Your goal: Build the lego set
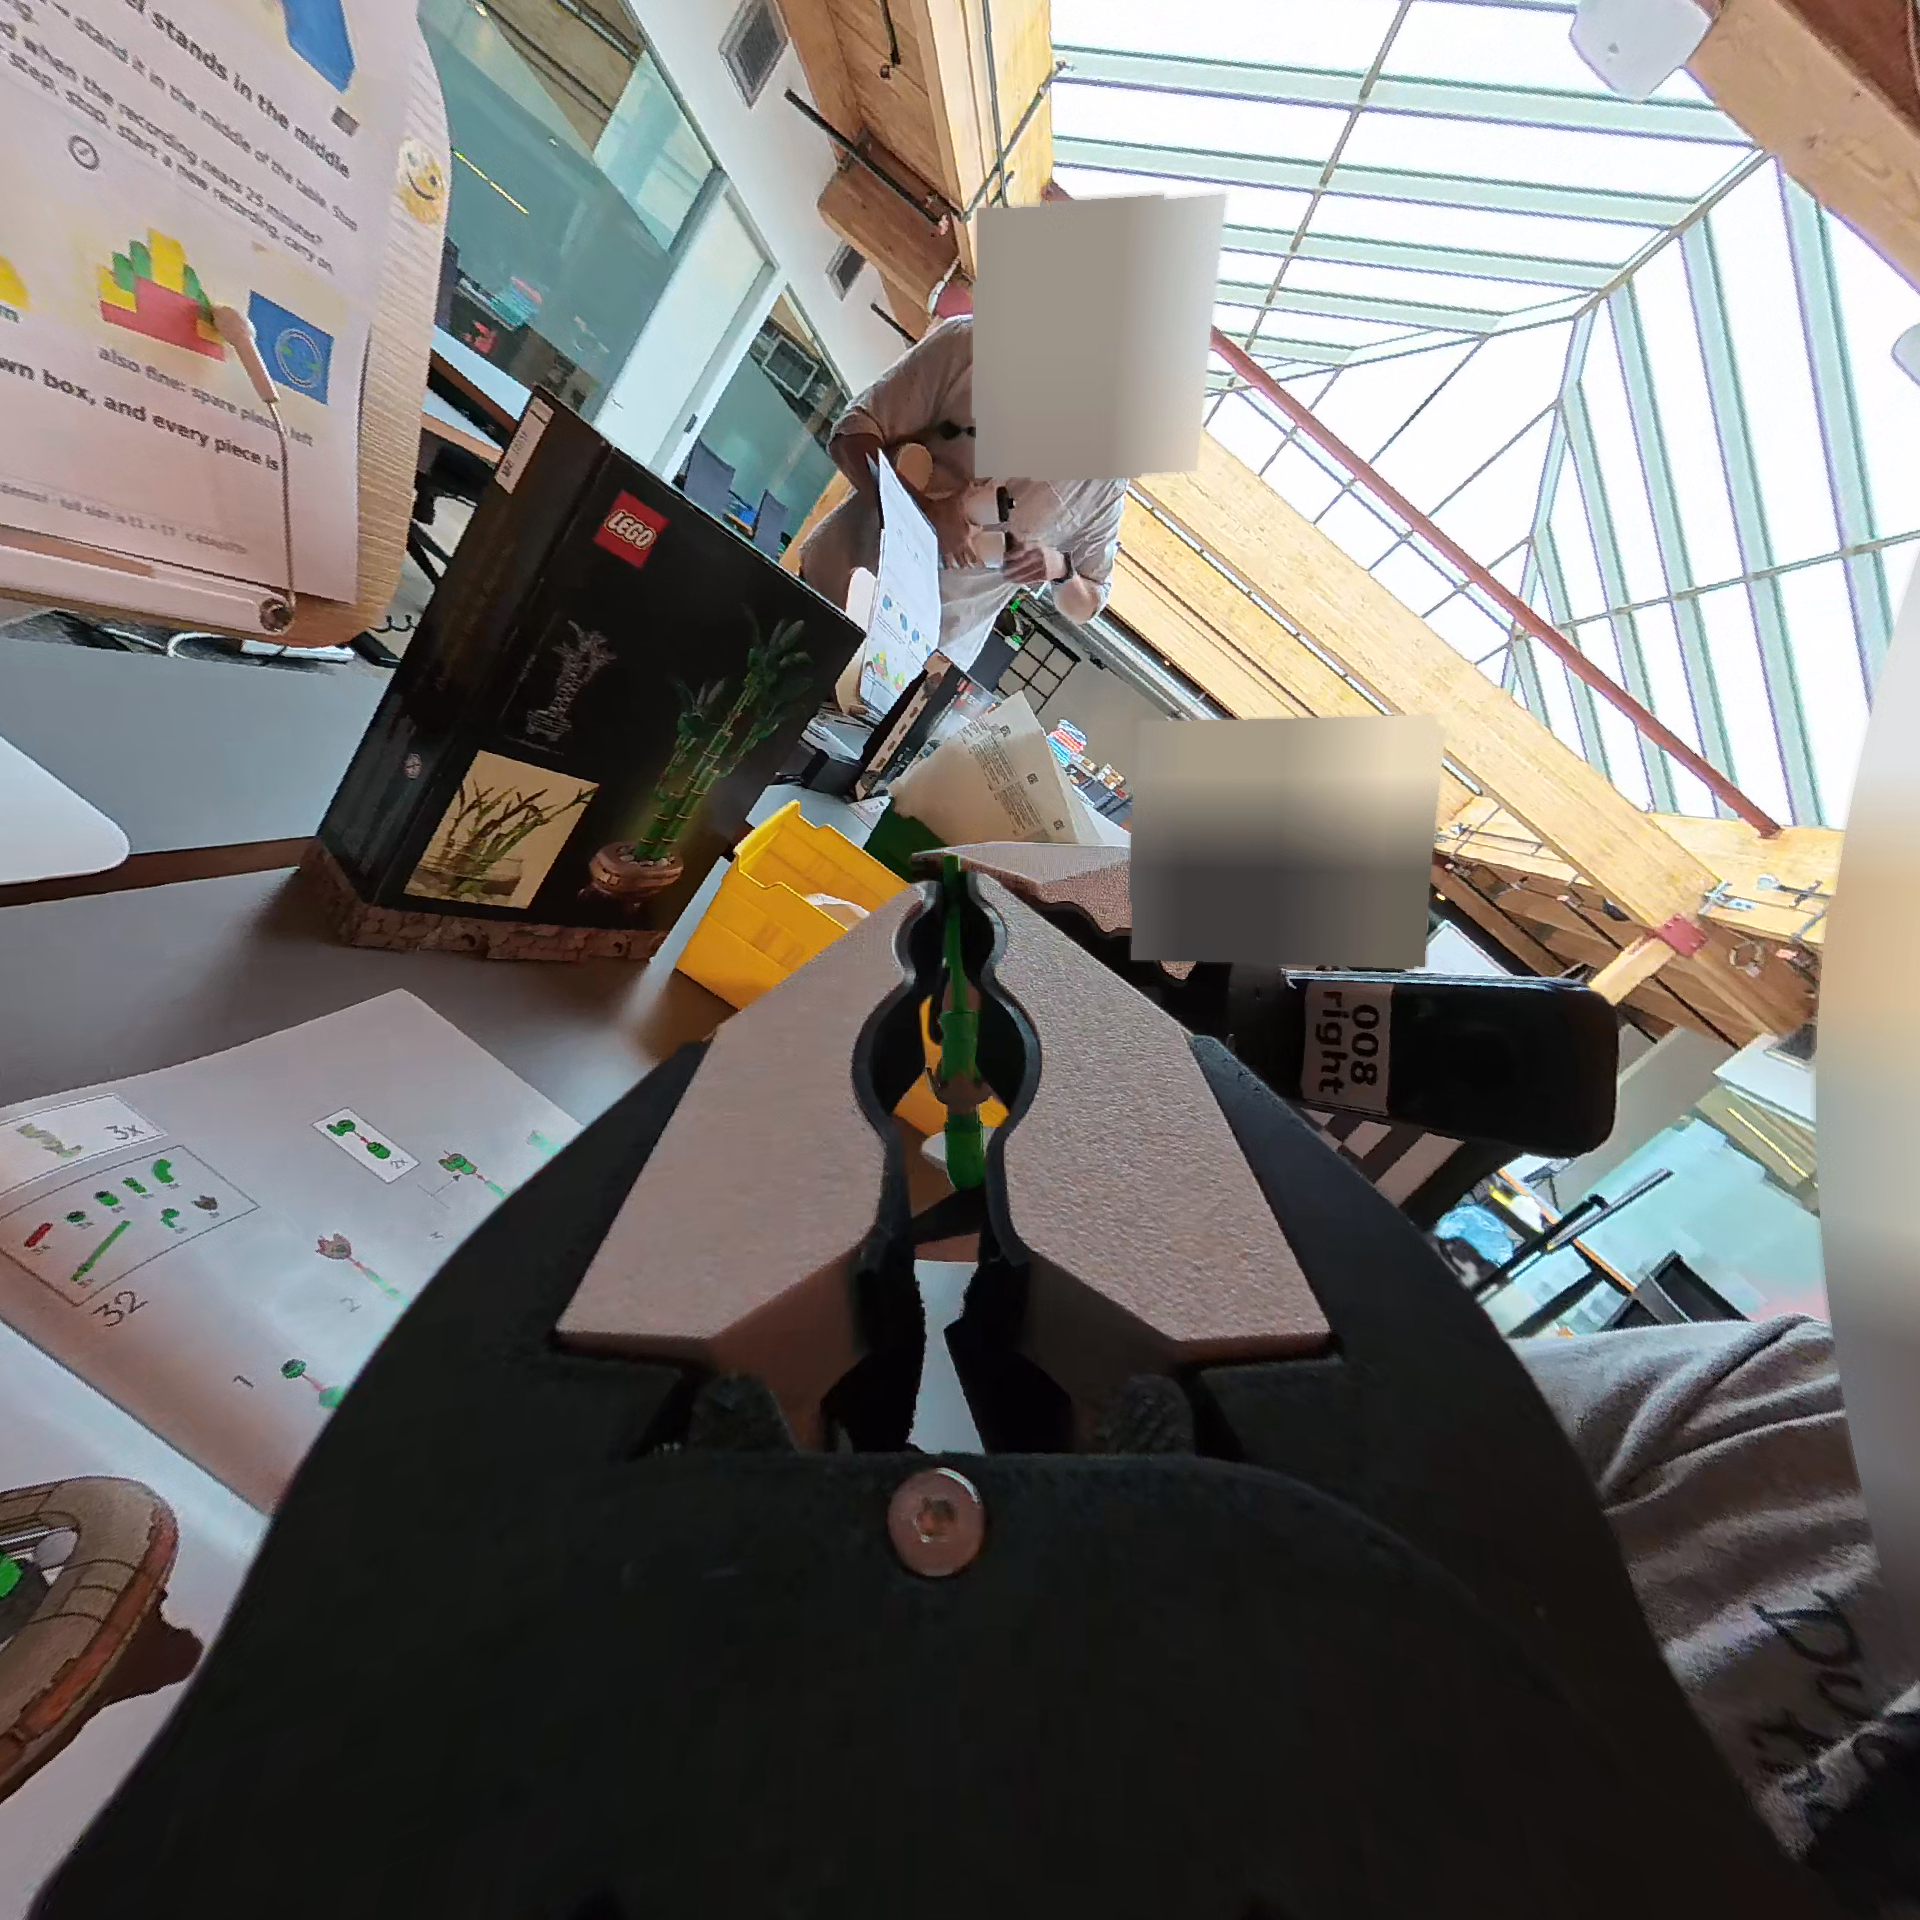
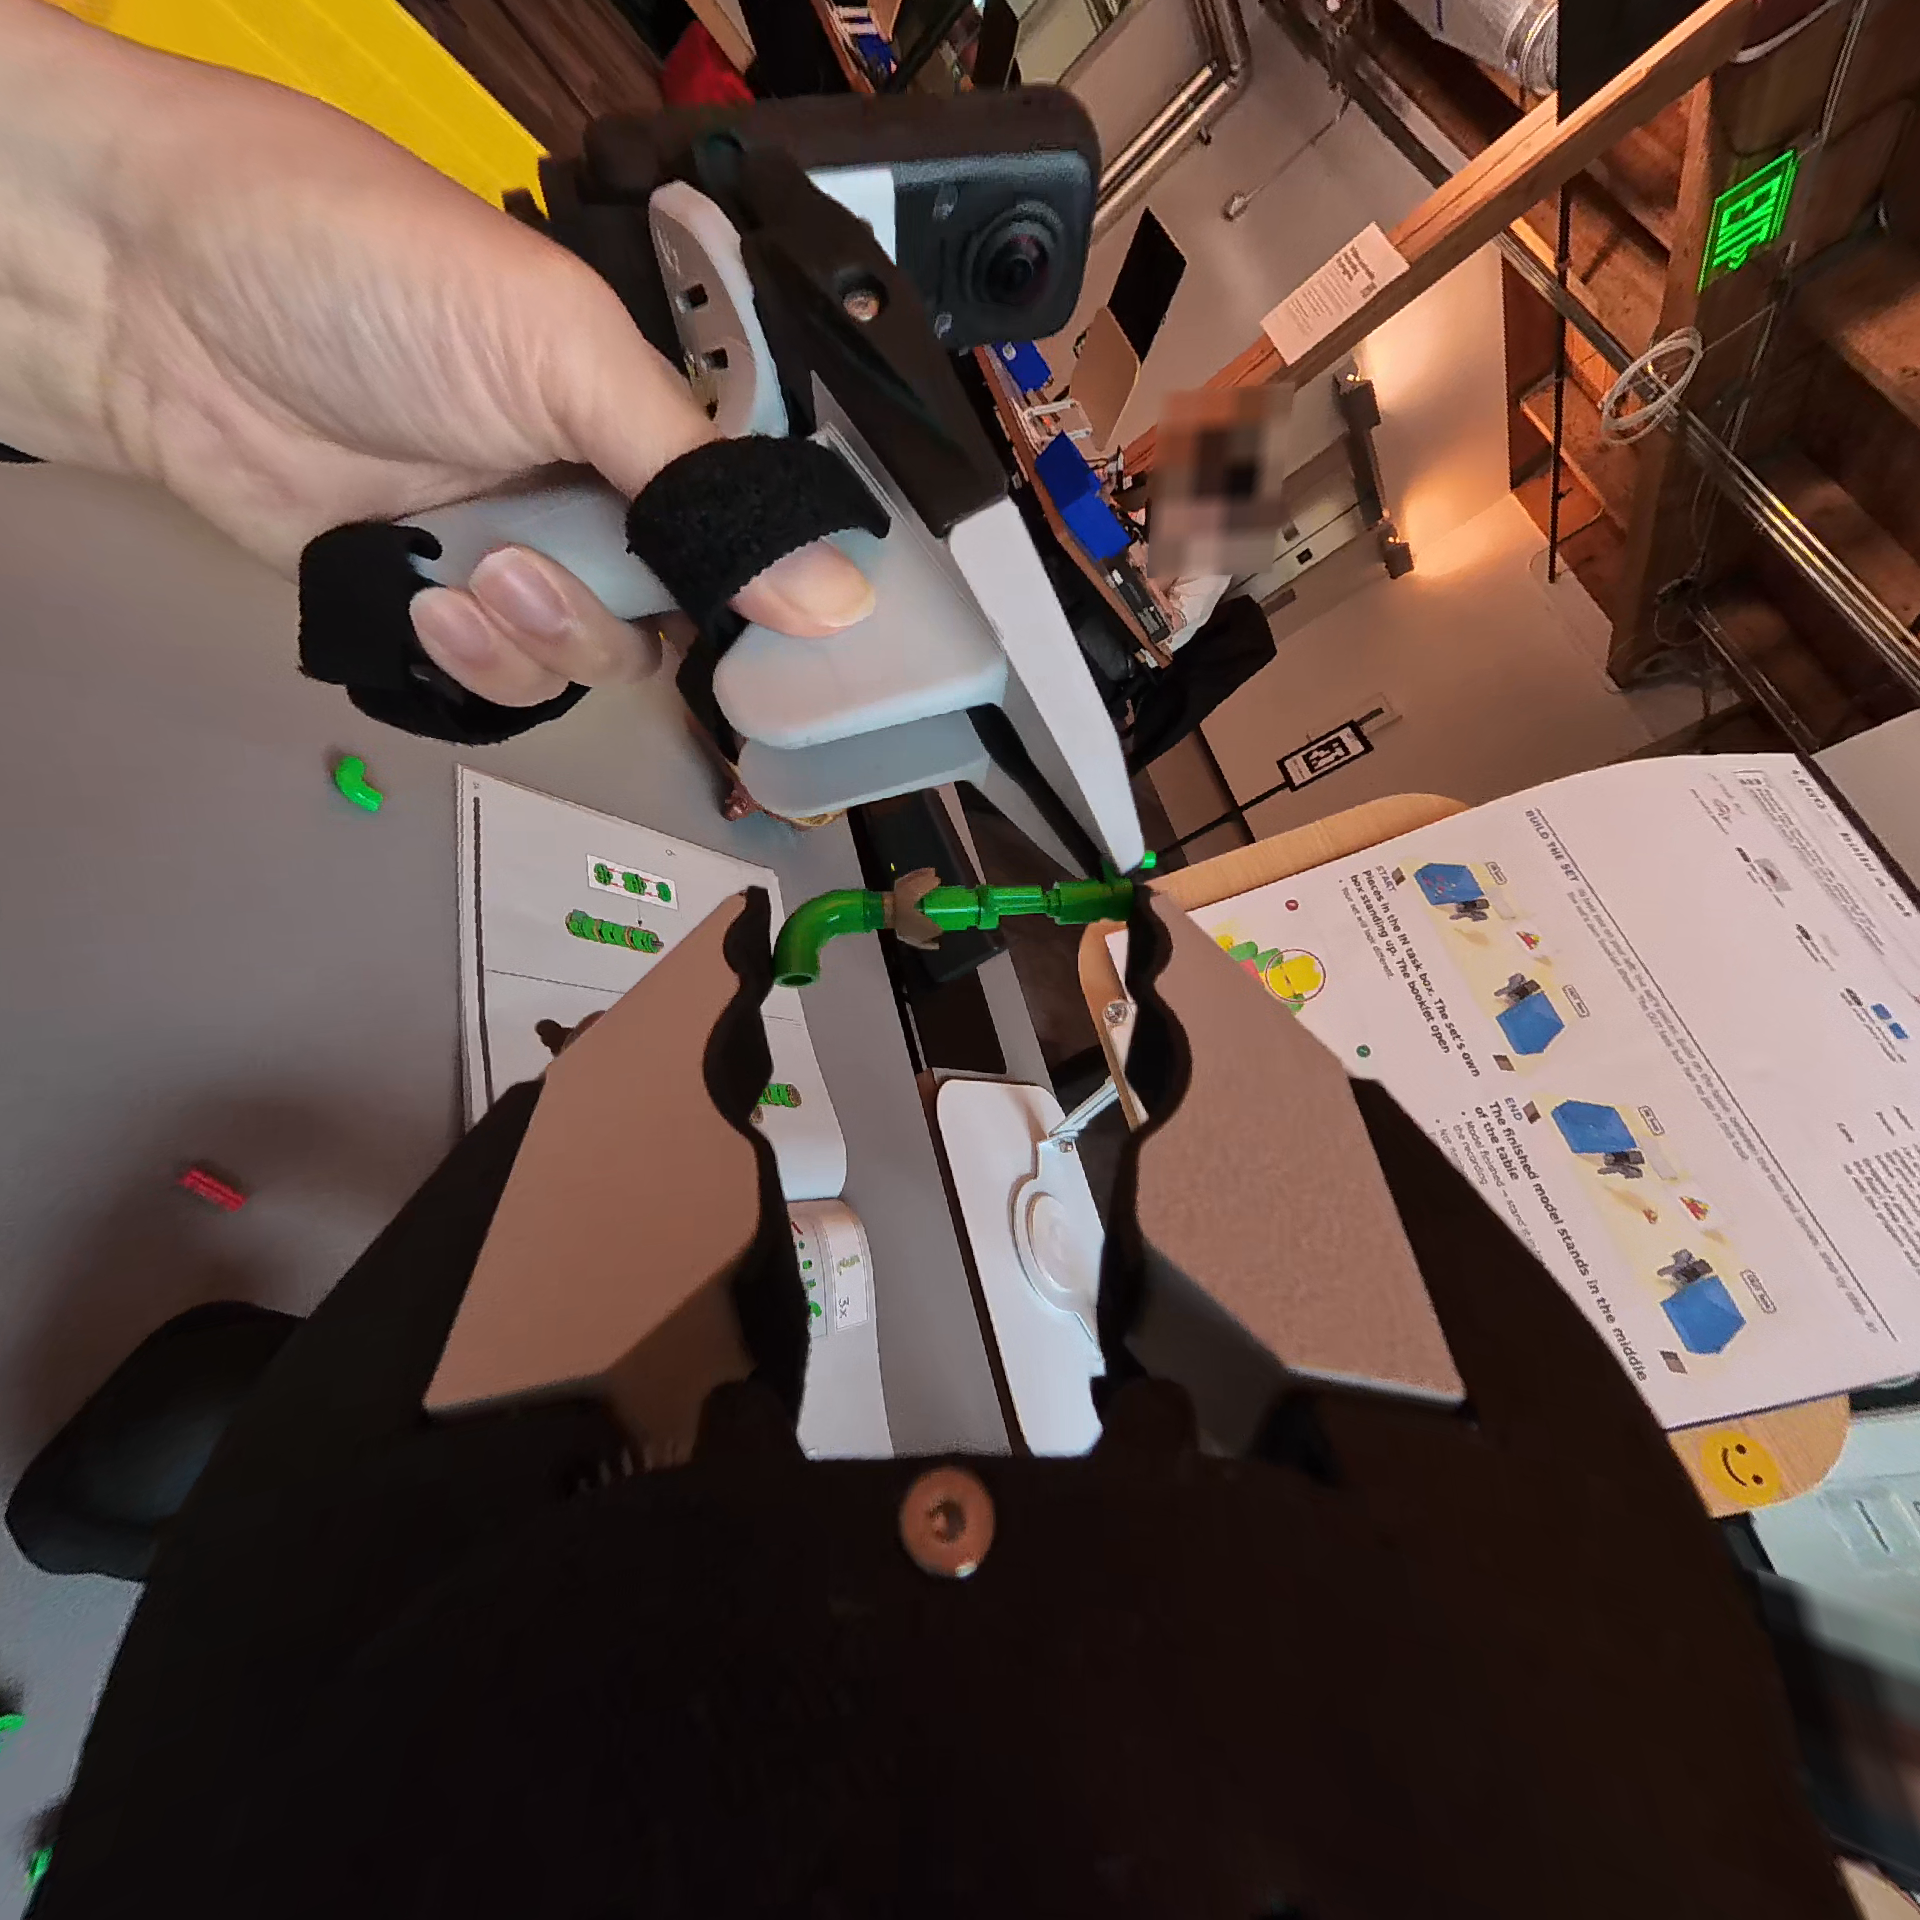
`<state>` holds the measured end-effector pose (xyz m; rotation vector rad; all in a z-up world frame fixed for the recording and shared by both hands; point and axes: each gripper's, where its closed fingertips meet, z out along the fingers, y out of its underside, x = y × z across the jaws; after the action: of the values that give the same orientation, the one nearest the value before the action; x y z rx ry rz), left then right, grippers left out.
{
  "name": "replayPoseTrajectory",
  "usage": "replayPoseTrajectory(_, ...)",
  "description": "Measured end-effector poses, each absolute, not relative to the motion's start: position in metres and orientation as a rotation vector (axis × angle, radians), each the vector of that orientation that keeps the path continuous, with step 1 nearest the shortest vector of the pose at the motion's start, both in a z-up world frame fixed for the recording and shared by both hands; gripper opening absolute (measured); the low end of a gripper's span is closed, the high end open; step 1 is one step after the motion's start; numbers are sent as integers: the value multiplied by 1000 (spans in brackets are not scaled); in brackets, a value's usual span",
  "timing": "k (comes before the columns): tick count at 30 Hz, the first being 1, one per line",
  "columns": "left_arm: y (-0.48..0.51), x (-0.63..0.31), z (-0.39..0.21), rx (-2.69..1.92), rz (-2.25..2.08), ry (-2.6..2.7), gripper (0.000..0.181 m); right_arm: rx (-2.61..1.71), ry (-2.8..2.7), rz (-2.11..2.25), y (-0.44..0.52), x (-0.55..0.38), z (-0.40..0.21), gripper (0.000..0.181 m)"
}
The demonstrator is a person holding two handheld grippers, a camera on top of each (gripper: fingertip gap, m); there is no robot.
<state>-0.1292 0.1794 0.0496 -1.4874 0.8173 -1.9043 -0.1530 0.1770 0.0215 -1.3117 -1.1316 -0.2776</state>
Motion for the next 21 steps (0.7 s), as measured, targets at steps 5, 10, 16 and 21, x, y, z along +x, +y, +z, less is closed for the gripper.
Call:
replayPoseTrajectory(5, 182, -129, 47, -1498, -1839, 829, 0, -1354, -1118, -294, 180, -151, 20, 64)
replayPoseTrajectory(10, 182, -127, 44, -1515, -1791, 853, 0, -1385, -1149, -366, 182, -148, 16, 63)
replayPoseTrajectory(16, 181, -126, 43, -1515, -1819, 854, 0, -1361, -1176, -437, 182, -146, 15, 62)
replayPoseTrajectory(21, 174, -121, 40, -1512, -1857, 873, 0, -1348, -1147, -412, 178, -139, 23, 40)
